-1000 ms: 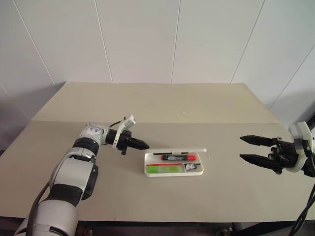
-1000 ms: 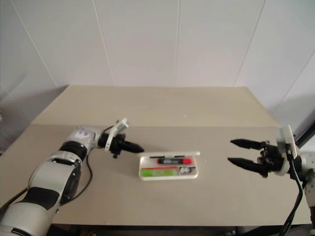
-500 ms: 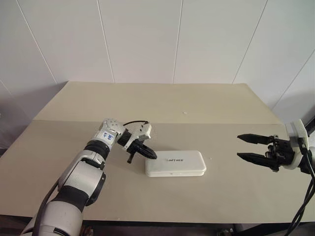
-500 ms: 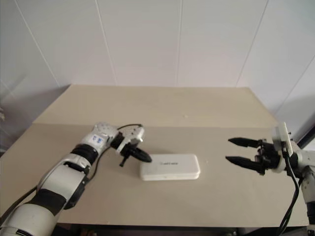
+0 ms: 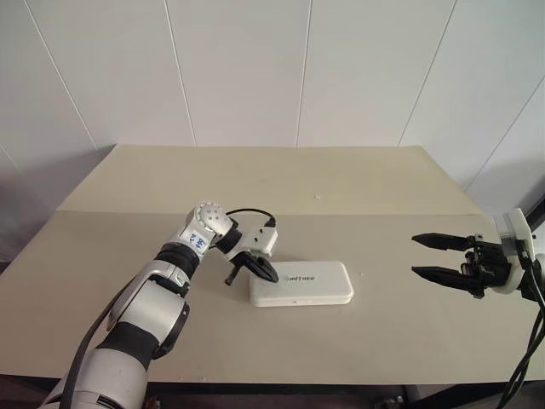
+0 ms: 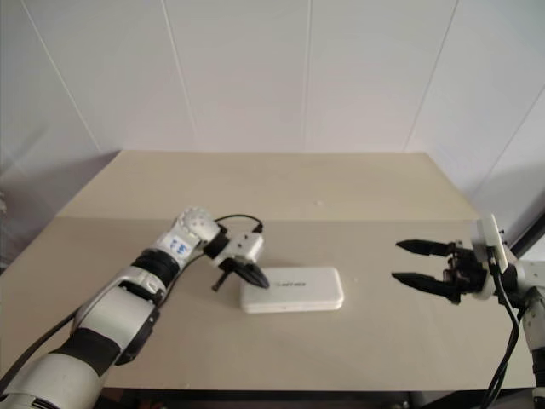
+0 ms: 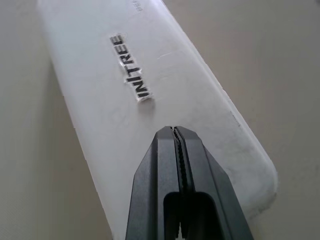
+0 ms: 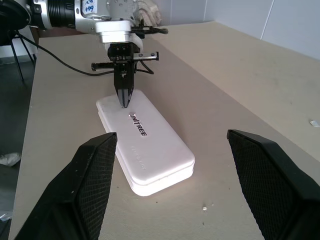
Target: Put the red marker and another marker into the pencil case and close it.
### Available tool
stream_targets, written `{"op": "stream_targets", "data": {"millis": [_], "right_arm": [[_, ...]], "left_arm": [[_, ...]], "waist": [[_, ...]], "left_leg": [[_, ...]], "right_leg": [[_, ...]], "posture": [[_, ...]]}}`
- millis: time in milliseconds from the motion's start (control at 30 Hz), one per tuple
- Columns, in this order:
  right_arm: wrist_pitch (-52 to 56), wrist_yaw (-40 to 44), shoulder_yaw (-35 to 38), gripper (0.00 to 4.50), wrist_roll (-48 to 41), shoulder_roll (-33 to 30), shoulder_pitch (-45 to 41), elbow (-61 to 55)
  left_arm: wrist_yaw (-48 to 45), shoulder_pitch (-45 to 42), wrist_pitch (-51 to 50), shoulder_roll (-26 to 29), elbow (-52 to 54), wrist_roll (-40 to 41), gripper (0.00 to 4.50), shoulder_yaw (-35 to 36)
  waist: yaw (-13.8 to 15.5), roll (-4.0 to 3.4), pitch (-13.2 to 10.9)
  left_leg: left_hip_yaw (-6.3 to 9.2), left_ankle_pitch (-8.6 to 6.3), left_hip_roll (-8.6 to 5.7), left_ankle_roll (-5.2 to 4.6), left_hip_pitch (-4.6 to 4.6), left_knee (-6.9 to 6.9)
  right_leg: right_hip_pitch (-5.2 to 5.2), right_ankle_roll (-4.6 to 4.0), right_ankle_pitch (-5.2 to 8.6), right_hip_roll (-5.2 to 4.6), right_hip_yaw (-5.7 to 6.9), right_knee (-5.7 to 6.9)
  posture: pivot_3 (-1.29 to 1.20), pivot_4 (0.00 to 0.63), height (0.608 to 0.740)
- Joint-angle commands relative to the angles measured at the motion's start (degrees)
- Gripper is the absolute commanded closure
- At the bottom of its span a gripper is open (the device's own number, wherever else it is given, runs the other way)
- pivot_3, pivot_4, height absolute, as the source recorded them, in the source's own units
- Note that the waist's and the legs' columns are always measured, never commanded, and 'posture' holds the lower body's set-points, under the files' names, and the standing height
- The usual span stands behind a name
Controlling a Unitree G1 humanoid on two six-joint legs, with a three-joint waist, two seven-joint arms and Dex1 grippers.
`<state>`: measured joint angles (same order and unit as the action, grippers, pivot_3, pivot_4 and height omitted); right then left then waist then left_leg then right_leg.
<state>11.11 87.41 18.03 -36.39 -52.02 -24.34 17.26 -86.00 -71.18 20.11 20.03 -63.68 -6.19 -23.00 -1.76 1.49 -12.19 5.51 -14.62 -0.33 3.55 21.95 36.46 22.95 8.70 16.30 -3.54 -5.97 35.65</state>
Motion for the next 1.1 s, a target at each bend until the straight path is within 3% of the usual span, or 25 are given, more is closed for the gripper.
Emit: {"op": "stream_targets", "data": {"millis": [33,133,267,533,733,1000,1100], "right_arm": [[-1.18,2.28,0.36,0.0,-0.07,-0.73,-1.0,-0.91],[-1.1,1.34,0.47,0.0,0.05,-0.28,-0.76,-1.42],[-0.85,0.86,0.72,0.0,0.07,-0.07,-0.16,-1.8],[-0.74,0.23,-0.08,0.0,0.94,0.32,-1.51,-0.91],[-0.75,0.59,-0.57,0.0,1.41,0.25,-2.9,0.51],[-1.39,1.77,-1.65,0.0,2.42,-0.01,-5.47,3.36],[-0.97,1.53,-1.92,0.0,2.42,0.25,-6.07,2.74]], "left_arm": [[-0.19,1.74,-1.65,-1.85,-1.55,0.21,4.47,1.74],[4.3,1.11,-6.44,-3.24,-0.52,6.2,4.47,9.43],[10.33,2.7,-12.76,-2.54,2.64,7.91,4.47,14.06],[12.11,13.0,-18.93,0.23,21.23,16.68,4.47,22.22],[13.37,19.33,-30.57,2.8,33.95,21.11,2.6,24.16],[12.23,24.26,-29.67,5.24,42.45,25.99,0.01,26.49],[9.98,24.81,-29.96,6.59,42.58,27.76,0.01,26.88]], "waist": [[0.01,-0.01,0.0],[0.01,-0.01,-0.02],[-0.08,0.02,-0.06],[0.02,0.01,-0.06],[0.06,-0.01,-0.05],[0.08,-0.01,-0.05],[-0.04,-0.01,-0.05]], "left_leg": [[0.0,-0.01,0.0,-0.01,-0.07,-0.01],[0.01,-0.01,0.0,-0.02,-0.1,0.0],[0.15,-0.01,0.0,-0.02,0.06,0.0],[0.1,0.0,0.02,0.0,0.31,-0.11],[0.09,0.01,0.01,0.03,0.3,-0.02],[0.06,0.02,0.01,0.03,0.27,-0.01],[0.04,0.02,0.03,0.04,0.26,-0.03]], "right_leg": [[-0.08,0.0,0.0,0.0,0.0,-0.02],[-0.16,0.01,0.0,0.0,0.0,-0.06],[-0.02,0.04,-0.01,0.02,0.05,-0.04],[0.45,0.04,0.02,-0.01,0.03,0.14],[0.46,0.03,0.02,-0.01,0.02,0.24],[0.45,0.0,0.01,-0.02,0.02,0.22],[0.45,-0.02,0.01,0.0,0.02,0.22]], "posture": [[0.0,0.15,0.74],[0.0,0.15,0.74],[0.0,0.15,0.74],[0.0,0.15,0.74],[0.0,0.15,0.74],[0.0,0.15,0.74],[0.0,0.15,0.74]]}}
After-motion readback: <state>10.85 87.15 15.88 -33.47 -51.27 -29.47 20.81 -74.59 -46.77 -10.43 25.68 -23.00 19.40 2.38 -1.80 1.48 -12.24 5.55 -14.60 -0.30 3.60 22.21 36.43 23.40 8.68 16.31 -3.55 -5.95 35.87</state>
